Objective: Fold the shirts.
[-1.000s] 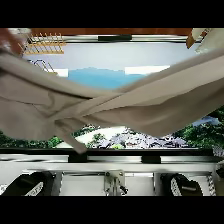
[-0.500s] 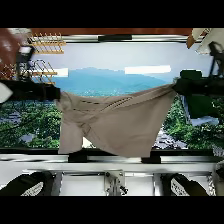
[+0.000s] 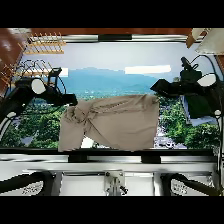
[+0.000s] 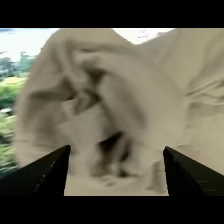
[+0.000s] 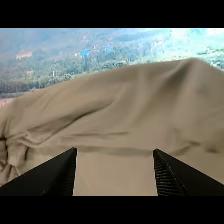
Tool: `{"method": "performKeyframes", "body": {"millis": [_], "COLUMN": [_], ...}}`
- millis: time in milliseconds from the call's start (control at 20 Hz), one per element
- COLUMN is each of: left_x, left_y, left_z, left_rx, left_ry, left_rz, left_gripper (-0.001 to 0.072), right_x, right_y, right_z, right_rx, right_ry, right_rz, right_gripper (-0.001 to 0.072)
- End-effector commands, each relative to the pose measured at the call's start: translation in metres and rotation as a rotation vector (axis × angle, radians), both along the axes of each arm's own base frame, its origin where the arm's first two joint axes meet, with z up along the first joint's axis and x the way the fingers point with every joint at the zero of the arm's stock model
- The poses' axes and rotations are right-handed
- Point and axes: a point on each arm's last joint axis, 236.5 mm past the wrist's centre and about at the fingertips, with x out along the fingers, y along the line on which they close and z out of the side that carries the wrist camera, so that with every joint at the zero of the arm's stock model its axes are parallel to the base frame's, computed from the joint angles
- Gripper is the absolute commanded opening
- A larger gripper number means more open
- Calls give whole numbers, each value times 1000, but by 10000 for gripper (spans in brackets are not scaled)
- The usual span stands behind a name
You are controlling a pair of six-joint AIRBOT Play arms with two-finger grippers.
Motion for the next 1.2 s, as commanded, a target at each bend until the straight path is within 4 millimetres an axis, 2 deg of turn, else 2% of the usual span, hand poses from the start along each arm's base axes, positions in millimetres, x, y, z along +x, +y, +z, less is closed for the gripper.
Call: {"method": "performKeyframes", "body": {"millis": [0,50,150,250,350,500,700,750,850,1000,1100,1150], "left_x": [-8,-6,-14,-24,-29,-22,-17,-17,-18,-8,-11,-14], "left_y": [95,115,135,132,119,108,91,88,81,64,59,57], "left_z": [27,29,13,-20,-46,-76,-108,-113,-121,-122,-129,-133], "left_rx": [229,227,124,-40,-181,-219,-204,-204,-211,-276,-279,-284], "left_ry": [87,85,146,235,302,341,366,377,390,365,386,408], "left_rz": [18,60,159,210,217,209,124,112,92,90,83,88], "left_gripper": [673,672,669,669,669,669,647,600,597,597,597,551], "right_x": [-41,-67,-118,-153,-172,-172,-160,-159,-159,-159,-159,-160], "right_y": [-45,-69,-100,-103,-91,-75,-66,-67,-67,-67,-67,-66], "right_z": [2,-9,-31,-49,-63,-74,-73,-73,-74,-73,-73,-73], "right_rx": [-131,-233,-322,-258,-166,-92,-33,-32,-28,-24,-21,-18], "right_ry": [86,171,342,457,520,526,497,499,506,511,517,524], "right_rz": [44,67,91,89,86,62,10,-1,-13,-23,-33,-34], "right_gripper": [584,584,584,583,584,584,584,584,584,584,584,584]}}
